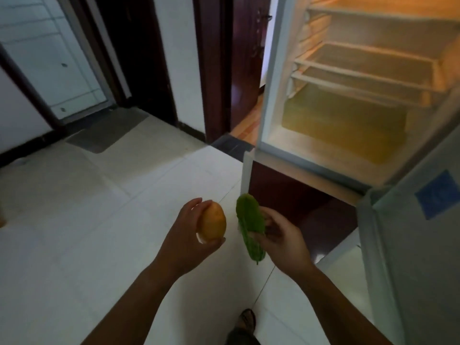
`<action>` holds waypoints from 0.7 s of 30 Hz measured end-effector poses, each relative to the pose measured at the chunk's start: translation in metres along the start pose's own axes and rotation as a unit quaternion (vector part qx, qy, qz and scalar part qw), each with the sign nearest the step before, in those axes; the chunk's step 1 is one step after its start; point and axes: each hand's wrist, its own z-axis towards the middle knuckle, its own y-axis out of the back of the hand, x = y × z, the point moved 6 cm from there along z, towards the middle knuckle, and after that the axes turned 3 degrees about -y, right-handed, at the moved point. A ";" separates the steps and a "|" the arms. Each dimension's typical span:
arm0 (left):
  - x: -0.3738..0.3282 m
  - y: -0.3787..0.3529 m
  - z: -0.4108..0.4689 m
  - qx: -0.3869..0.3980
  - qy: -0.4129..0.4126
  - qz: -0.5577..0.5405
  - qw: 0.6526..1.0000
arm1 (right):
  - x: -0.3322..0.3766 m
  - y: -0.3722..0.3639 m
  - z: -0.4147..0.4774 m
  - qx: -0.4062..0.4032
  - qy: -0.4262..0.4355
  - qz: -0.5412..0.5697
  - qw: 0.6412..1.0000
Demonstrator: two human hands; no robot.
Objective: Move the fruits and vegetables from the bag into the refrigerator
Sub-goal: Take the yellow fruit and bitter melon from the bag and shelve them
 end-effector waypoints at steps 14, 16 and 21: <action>-0.092 -0.055 0.255 0.065 -0.186 -0.068 0.978 | 0.031 0.160 0.145 -0.235 0.034 -0.034 0.971; -0.105 -0.054 0.287 0.071 -0.216 -0.066 0.972 | 0.038 0.178 0.161 -0.264 0.045 -0.035 0.963; -0.148 -0.045 0.369 0.064 -0.294 -0.068 0.951 | 0.067 0.218 0.202 -0.332 0.057 -0.037 0.941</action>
